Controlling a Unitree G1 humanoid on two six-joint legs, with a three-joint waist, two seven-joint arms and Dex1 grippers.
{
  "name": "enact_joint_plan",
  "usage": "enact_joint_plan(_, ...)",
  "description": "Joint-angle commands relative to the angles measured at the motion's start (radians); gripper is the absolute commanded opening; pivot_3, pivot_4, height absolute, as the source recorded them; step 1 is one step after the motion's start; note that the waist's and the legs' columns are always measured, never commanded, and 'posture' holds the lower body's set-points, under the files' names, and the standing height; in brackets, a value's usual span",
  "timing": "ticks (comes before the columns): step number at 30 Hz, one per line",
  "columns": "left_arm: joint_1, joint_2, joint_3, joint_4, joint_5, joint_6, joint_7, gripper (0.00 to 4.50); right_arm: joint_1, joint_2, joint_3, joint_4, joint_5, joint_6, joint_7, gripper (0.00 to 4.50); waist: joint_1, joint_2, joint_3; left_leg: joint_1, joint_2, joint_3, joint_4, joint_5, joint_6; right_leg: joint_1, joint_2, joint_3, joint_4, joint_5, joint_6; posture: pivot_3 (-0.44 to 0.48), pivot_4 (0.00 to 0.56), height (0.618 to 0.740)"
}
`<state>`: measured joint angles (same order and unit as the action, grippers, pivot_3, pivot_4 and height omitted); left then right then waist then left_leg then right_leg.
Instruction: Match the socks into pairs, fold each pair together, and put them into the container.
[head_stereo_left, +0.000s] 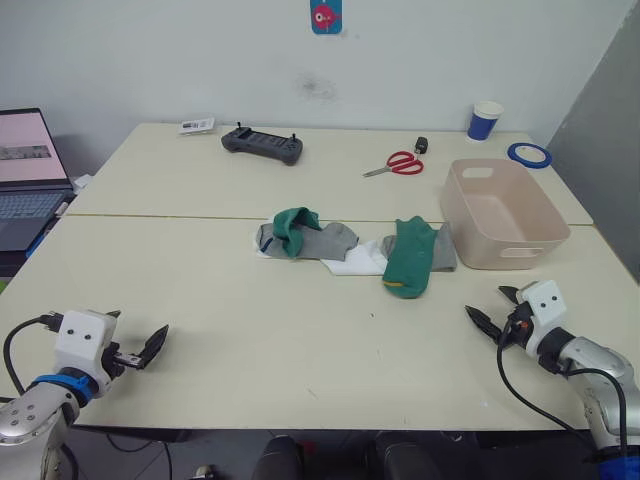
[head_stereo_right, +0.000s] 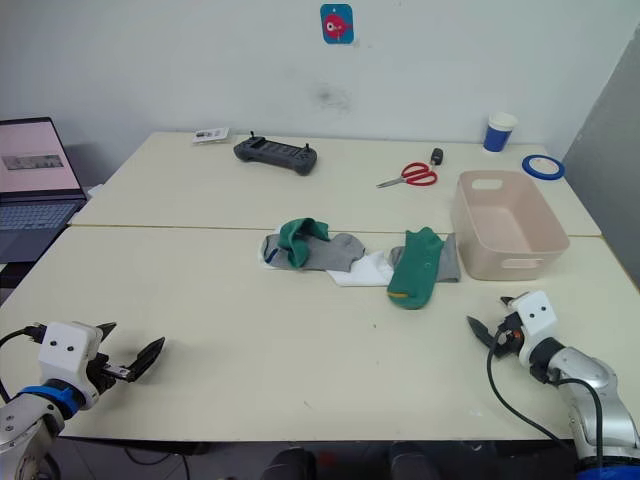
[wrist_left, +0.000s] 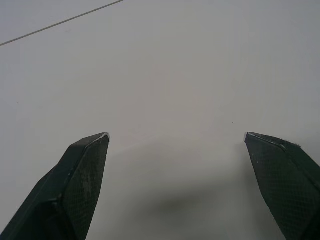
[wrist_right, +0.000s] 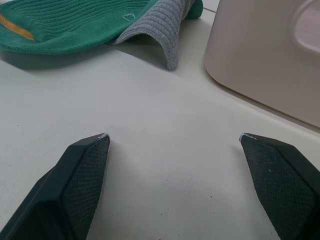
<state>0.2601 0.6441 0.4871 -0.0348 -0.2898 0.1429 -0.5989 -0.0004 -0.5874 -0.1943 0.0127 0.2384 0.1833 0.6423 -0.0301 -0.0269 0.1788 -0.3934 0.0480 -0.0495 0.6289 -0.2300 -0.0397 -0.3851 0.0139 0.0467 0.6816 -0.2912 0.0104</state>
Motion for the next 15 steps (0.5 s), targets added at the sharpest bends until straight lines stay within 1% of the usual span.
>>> enact_joint_plan(1,-0.019,0.012,0.03,-0.014,-0.024,-0.008,-0.006,4.5,-0.008,-0.011,-0.026,-0.03,0.006,-0.027,0.0,4.46,0.0,0.0,0.0,0.0,0.0,0.0,0.0,0.0,0.0,0.0,0.0,0.0,0.0,0.0,0.0,0.0,0.15,0.74)
enact_joint_plan(5,-0.048,0.015,0.043,0.039,-0.036,-0.05,-0.029,4.5,-0.009,-0.003,-0.028,-0.038,-0.005,-0.054,-0.018,4.46,0.0,0.0,0.0,0.0,0.0,0.0,0.0,0.0,0.0,0.0,0.0,0.0,0.0,0.0,0.0,0.0,0.15,0.74)
enact_joint_plan(9,-0.034,0.011,0.082,0.029,-0.084,-0.093,-0.08,4.5,0.019,-0.006,-0.048,-0.101,-0.001,-0.071,-0.032,4.46,0.0,0.0,0.0,-0.001,0.0,0.0,0.0,0.0,0.0,-0.001,0.0,0.0,0.0,0.0,0.0,0.0,0.15,0.74)
enact_joint_plan(12,-0.005,0.021,0.097,0.025,-0.085,-0.115,-0.109,4.5,0.038,-0.014,-0.065,-0.161,0.035,-0.037,-0.015,4.46,-0.001,0.0,0.0,-0.001,0.0,0.0,-0.001,0.0,0.0,-0.002,0.0,0.0,0.0,0.0,0.0,0.0,0.15,0.74)
enact_joint_plan(15,0.025,0.007,0.092,-0.013,-0.101,-0.085,-0.121,4.5,0.063,-0.049,-0.075,-0.157,0.06,-0.017,0.037,4.46,-0.001,0.0,0.0,-0.001,0.0,0.0,-0.001,0.0,0.0,-0.001,0.0,0.0,0.0,0.0,0.0,0.0,0.15,0.74)
